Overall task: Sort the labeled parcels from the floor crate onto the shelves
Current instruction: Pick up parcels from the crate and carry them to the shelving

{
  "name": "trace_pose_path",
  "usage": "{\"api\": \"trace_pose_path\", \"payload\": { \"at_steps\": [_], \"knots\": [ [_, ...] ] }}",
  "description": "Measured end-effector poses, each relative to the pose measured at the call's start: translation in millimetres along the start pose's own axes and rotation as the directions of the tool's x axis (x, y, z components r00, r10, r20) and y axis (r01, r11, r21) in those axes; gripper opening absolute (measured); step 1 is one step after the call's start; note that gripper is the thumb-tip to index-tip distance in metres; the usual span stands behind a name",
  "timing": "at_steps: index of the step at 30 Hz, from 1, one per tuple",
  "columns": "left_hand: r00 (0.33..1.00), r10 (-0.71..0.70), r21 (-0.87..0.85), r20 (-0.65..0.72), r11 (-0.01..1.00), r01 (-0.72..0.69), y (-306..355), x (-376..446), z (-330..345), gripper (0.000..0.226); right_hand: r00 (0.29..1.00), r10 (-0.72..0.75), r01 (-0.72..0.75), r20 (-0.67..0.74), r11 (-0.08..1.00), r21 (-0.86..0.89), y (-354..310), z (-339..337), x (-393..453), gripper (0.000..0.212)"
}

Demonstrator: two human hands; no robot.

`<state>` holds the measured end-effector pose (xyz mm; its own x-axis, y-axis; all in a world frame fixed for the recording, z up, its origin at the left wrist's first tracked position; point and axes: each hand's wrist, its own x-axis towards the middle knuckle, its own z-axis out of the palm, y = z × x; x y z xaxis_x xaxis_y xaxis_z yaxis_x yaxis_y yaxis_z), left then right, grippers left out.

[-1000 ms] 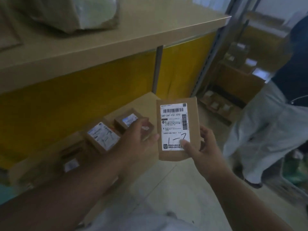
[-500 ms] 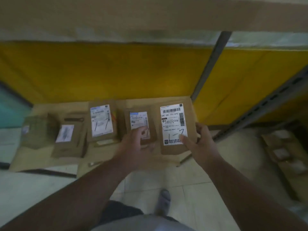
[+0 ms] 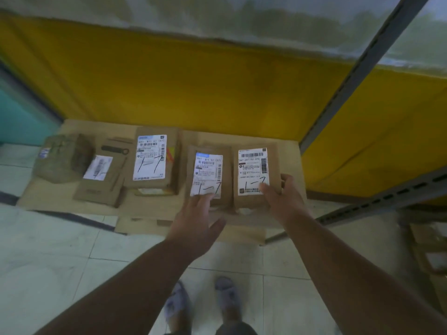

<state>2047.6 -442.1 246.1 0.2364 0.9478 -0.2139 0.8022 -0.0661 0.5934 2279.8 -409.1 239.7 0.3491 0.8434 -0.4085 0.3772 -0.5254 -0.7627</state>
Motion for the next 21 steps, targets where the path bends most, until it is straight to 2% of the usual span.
{"api": "trace_pose_path", "payload": {
  "at_steps": [2,5,7,9,11,15,18,21],
  "knots": [
    [1.0,-0.017,0.004,-0.023,1.0,0.017,4.4,-3.1,5.7,0.064,0.999,-0.035,0.033,-0.021,0.997,-0.076,-1.4,-0.3,3.3,0.053],
    [0.995,-0.054,-0.013,-0.082,0.998,0.053,12.5,-10.7,11.2,0.063,0.991,-0.123,0.101,-0.049,0.941,-0.323,-2.5,-6.4,0.4,0.058],
    [0.992,-0.074,-0.029,-0.101,0.997,0.071,19.6,-19.8,13.4,0.061,0.971,-0.241,0.212,-0.005,0.865,-0.454,-7.2,-13.8,-12.9,0.06],
    [0.989,-0.086,-0.035,-0.119,0.996,0.082,24.5,-33.0,13.5,0.057,0.924,-0.376,0.355,0.067,0.783,-0.511,-17.2,-21.0,-35.9,0.061],
    [0.983,-0.105,-0.029,-0.148,0.994,0.101,24.9,-49.7,9.1,0.056,0.86,-0.482,0.494,0.169,0.698,-0.518,-32.1,-24.5,-63.1,0.064],
    [0.963,-0.153,-0.014,-0.224,0.988,0.154,9.3,-91.9,-11.4,0.058,0.667,-0.686,0.729,0.289,0.522,-0.443,-67.8,-5.5,-118.0,0.061],
    [0.93,-0.203,-0.021,-0.305,0.978,0.206,-16.5,-130.7,-37.1,0.053,0.539,-0.777,0.83,0.326,0.421,-0.367,-100.6,31.7,-157.6,0.059],
    [0.869,-0.295,-0.064,-0.397,0.953,0.295,-53.4,-176.8,-67.5,0.053,0.417,-0.822,0.903,0.388,0.326,-0.281,-135.4,75.1,-201.4,0.062]
  ]
}}
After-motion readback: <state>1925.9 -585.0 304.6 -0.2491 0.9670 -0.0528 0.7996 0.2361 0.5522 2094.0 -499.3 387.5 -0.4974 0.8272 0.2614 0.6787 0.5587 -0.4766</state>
